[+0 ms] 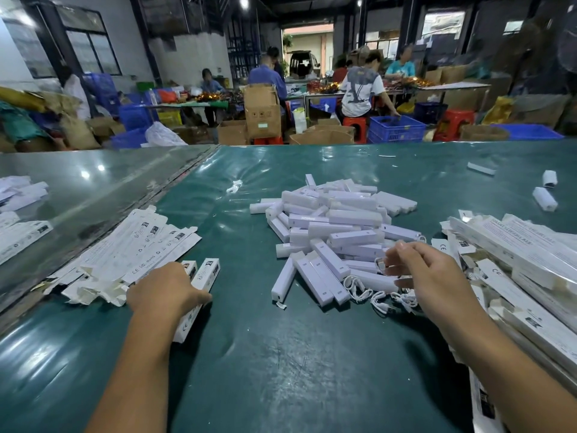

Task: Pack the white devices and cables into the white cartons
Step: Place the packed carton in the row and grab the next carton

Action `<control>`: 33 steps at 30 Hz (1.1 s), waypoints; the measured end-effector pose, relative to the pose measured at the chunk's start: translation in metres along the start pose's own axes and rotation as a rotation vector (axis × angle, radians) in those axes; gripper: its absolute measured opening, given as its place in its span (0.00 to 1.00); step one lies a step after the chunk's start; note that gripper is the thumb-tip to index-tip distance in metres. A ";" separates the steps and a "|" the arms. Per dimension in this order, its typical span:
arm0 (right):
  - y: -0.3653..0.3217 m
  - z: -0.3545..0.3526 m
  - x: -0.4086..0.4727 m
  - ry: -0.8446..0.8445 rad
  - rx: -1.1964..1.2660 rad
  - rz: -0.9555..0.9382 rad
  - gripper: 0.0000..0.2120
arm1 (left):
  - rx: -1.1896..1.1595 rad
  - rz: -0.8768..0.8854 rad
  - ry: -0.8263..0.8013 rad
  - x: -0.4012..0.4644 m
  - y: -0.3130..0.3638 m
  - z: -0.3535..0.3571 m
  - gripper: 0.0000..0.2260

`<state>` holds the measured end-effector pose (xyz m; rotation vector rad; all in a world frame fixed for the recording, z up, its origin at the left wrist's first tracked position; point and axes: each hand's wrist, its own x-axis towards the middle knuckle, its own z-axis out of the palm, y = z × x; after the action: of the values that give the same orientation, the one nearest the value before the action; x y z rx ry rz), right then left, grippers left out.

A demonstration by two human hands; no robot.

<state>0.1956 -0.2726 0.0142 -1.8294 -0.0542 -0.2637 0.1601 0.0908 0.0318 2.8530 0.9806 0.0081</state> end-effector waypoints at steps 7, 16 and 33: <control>-0.003 -0.010 0.000 0.026 -0.161 -0.063 0.10 | -0.092 0.007 -0.095 0.003 -0.002 0.004 0.29; -0.014 -0.038 0.005 0.212 -0.420 -0.204 0.05 | -0.348 0.393 0.232 -0.014 0.044 0.014 0.21; -0.002 -0.058 0.019 0.190 -1.047 0.060 0.16 | -0.533 0.941 0.238 -0.082 0.110 0.056 0.06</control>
<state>0.2052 -0.3296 0.0343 -2.8221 0.3307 -0.4769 0.1655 -0.0518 -0.0076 2.5311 -0.3790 0.5953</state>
